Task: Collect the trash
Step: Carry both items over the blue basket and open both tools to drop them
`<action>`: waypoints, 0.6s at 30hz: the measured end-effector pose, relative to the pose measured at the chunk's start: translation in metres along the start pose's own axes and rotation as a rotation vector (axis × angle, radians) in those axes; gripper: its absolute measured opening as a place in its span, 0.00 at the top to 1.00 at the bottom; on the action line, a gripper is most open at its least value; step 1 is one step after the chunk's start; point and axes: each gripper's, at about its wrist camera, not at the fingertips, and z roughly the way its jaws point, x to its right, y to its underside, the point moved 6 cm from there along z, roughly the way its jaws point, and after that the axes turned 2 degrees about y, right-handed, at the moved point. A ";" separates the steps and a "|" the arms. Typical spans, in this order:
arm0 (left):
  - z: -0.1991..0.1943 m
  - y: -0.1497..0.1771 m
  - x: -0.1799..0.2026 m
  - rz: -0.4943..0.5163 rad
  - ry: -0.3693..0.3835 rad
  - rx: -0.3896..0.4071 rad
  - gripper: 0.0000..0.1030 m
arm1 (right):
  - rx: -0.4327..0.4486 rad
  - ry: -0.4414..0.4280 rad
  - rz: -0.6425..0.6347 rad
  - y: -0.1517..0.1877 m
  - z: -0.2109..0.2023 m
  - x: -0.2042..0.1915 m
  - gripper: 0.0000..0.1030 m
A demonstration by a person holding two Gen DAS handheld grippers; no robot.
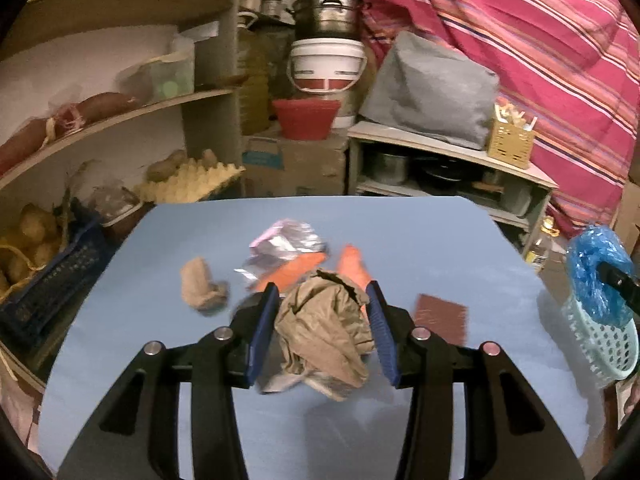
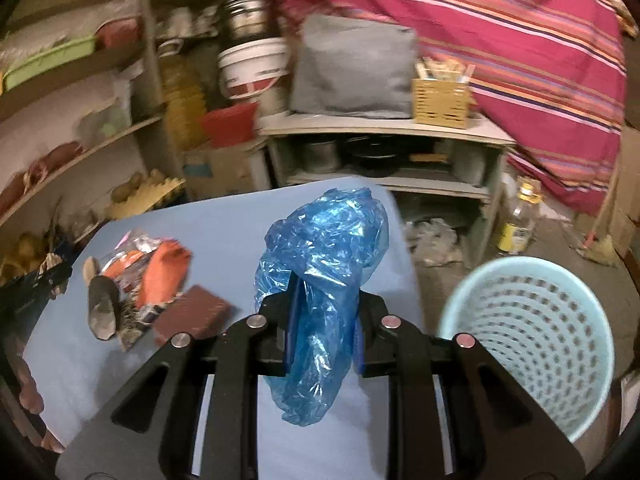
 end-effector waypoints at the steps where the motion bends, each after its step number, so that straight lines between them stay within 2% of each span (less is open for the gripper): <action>1: -0.001 -0.001 0.010 0.008 0.005 0.001 0.56 | 0.004 0.017 0.008 0.001 -0.004 0.011 0.79; 8: -0.006 -0.006 0.078 0.051 0.060 0.011 0.56 | 0.012 0.110 0.068 0.012 -0.031 0.092 0.79; 18: 0.000 -0.001 0.178 0.109 0.146 -0.002 0.56 | 0.001 0.200 0.158 0.037 -0.056 0.192 0.79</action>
